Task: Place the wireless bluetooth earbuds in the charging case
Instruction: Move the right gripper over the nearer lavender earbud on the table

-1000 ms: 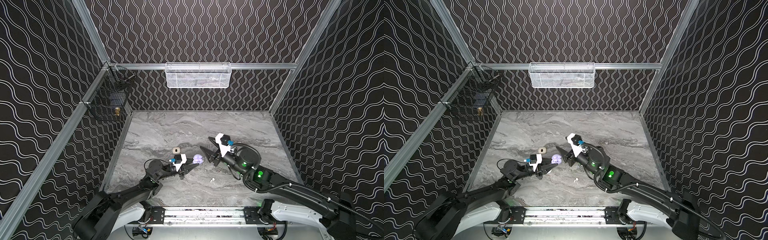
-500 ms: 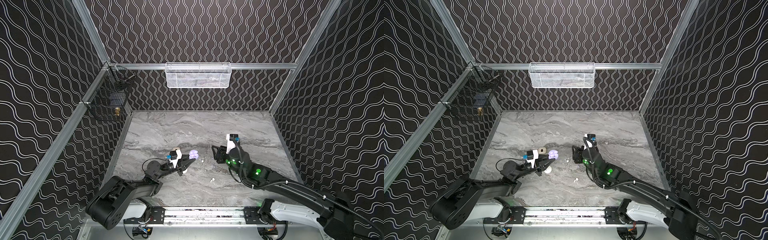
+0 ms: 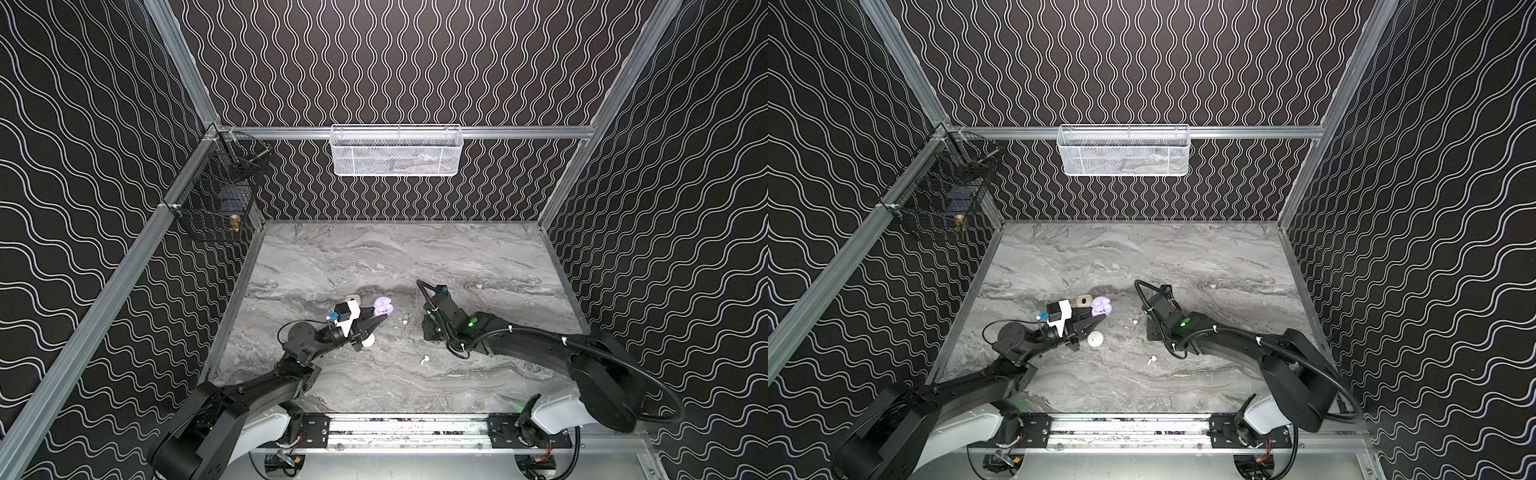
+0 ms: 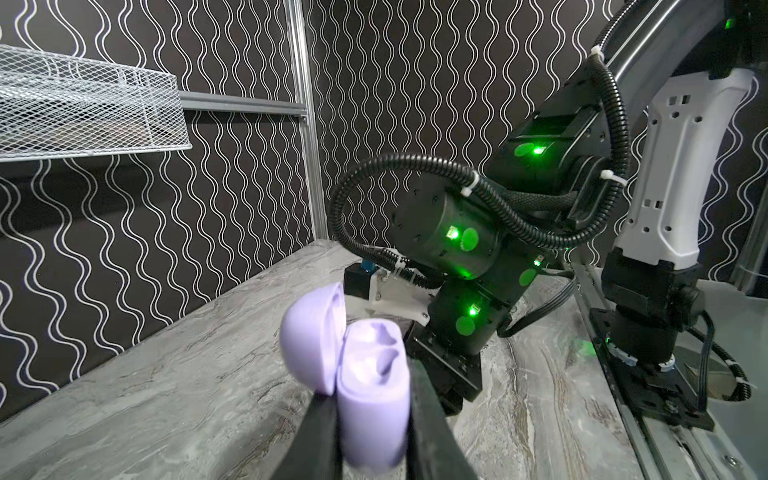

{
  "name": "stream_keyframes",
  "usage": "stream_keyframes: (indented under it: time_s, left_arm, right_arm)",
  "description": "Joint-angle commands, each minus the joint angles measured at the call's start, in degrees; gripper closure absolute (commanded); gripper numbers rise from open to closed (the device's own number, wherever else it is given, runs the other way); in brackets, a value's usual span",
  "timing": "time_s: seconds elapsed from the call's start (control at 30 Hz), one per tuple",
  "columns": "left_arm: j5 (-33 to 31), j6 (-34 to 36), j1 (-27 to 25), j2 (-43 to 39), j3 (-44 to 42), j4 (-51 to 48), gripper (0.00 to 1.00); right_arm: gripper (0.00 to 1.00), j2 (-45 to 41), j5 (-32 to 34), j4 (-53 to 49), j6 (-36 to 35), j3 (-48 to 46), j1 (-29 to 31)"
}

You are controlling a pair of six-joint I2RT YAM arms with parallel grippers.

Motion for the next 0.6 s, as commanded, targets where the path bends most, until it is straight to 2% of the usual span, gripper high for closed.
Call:
stream_keyframes:
  time_s: [0.0, 0.13, 0.27, 0.57]
  left_arm:
    - [-0.59, 1.14, -0.02, 0.46, 0.51, -0.18, 1.00]
    - [-0.19, 0.46, -0.08, 2.62, 0.72, 2.11, 1.00]
    - [0.23, -0.34, -0.08, 4.57, 0.92, 4.15, 1.00]
    - [-0.24, 0.89, -0.18, 1.44, 0.70, 1.02, 1.00]
  right_arm:
    - [0.57, 1.49, -3.28, -2.32, -0.55, 0.76, -0.11]
    - [0.57, 3.10, -4.90, -0.80, -0.50, -0.34, -0.05]
    - [0.57, 5.27, -2.53, -1.63, -0.47, -0.03, -0.04]
    - [0.58, 7.27, -3.48, 0.03, -0.06, -0.50, -0.04]
